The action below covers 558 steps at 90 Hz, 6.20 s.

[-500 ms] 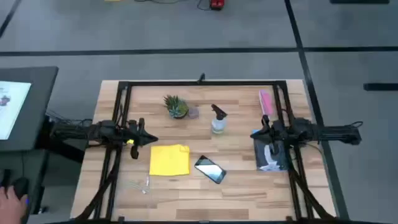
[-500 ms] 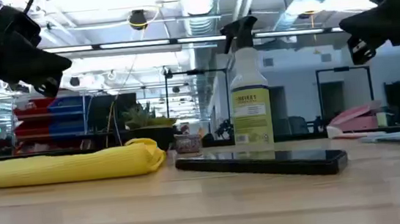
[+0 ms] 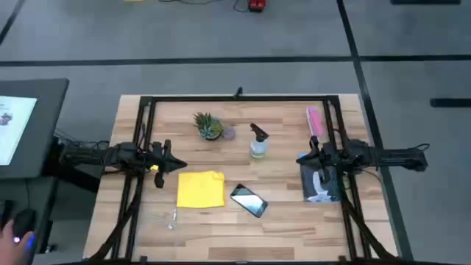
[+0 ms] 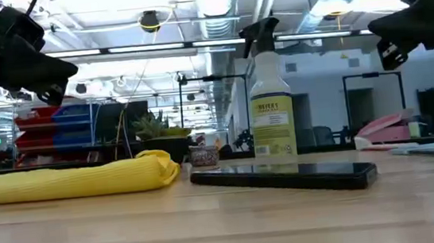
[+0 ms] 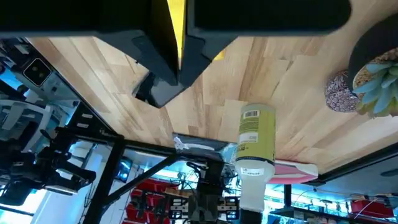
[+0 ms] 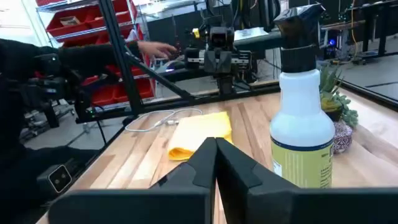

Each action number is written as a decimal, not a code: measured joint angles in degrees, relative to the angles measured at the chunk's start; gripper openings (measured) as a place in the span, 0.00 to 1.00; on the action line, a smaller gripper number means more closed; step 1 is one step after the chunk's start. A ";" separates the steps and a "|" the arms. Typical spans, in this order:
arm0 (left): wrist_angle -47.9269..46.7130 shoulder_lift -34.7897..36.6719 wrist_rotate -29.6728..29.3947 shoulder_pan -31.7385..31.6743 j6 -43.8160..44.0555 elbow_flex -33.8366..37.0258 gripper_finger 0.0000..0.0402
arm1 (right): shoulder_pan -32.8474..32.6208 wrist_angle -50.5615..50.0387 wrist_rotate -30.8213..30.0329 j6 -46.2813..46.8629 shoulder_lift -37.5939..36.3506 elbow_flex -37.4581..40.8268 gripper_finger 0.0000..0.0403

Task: Apply microfiber cloth
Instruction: Move the white spray bottle to the bottom left of the table

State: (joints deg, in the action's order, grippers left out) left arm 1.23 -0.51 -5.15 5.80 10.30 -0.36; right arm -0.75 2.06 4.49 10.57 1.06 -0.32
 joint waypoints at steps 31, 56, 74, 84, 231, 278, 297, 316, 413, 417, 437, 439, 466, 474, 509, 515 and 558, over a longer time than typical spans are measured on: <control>-0.01 0.03 0.00 -0.02 -0.02 0.00 0.00 | 0.00 -0.02 0.02 0.00 0.00 0.00 0.00; 0.00 0.02 0.00 -0.02 0.00 0.00 0.00 | 0.01 0.00 0.00 -0.03 0.00 0.00 0.00; 0.00 0.04 0.00 -0.01 0.00 0.00 0.00 | 0.17 5.95 -5.64 15.95 0.02 0.02 0.00; -0.02 0.04 0.00 -0.02 0.00 0.00 0.00 | 0.25 9.53 -8.56 17.19 0.15 0.01 0.00; 0.00 0.04 -0.04 -0.02 -5.05 0.00 0.00 | -16.72 16.53 -59.41 -7.46 63.39 -29.05 0.72; 0.00 0.04 -0.05 -0.02 -3.38 0.00 0.00 | -15.52 33.95 -65.03 -9.94 80.72 -35.02 0.76; 0.00 0.04 -0.06 -0.02 -3.38 0.00 0.00 | -12.59 33.92 -66.27 -10.54 84.37 -39.38 0.76; 0.00 0.04 -0.06 -0.02 -2.04 0.00 0.00 | -10.25 33.90 -66.27 -10.60 86.78 -42.46 0.76; 0.00 0.04 -0.04 0.01 -1.82 0.00 0.00 | -17.60 15.95 -64.40 0.62 75.57 -47.19 0.28; 0.00 0.02 -0.04 0.01 -1.26 0.00 0.00 | -19.44 12.92 -64.41 3.30 74.10 -47.46 0.28; 0.00 0.04 -0.04 0.01 0.51 0.00 0.00 | -30.63 0.18 -66.10 17.71 68.89 -48.11 0.28; 0.00 0.03 -0.04 0.01 0.51 0.00 0.00 | -31.86 -0.83 -66.18 18.86 68.76 -48.11 0.28; 0.00 0.04 -0.05 0.01 0.51 0.00 0.00 | -46.58 -3.57 -72.26 27.74 68.57 -48.04 0.28; 0.00 0.03 -0.04 0.01 0.51 0.00 0.00 | -50.19 -3.60 -73.09 28.50 68.57 -48.04 0.28; 0.00 0.02 -0.04 0.01 0.51 0.00 0.00 | -57.05 -6.90 -79.86 35.72 76.44 -48.06 0.28; 0.00 0.04 -0.05 0.01 0.51 0.00 0.00 | -57.02 -6.81 -79.80 35.64 78.21 -48.05 0.28; 0.00 0.04 -0.07 -0.01 0.49 0.00 0.00 | -56.44 -6.41 -77.21 19.13 80.78 -53.16 0.28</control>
State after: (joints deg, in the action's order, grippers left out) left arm 1.23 -0.47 -5.21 5.79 10.79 -0.36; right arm -57.19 -4.34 -72.72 29.69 81.84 -53.47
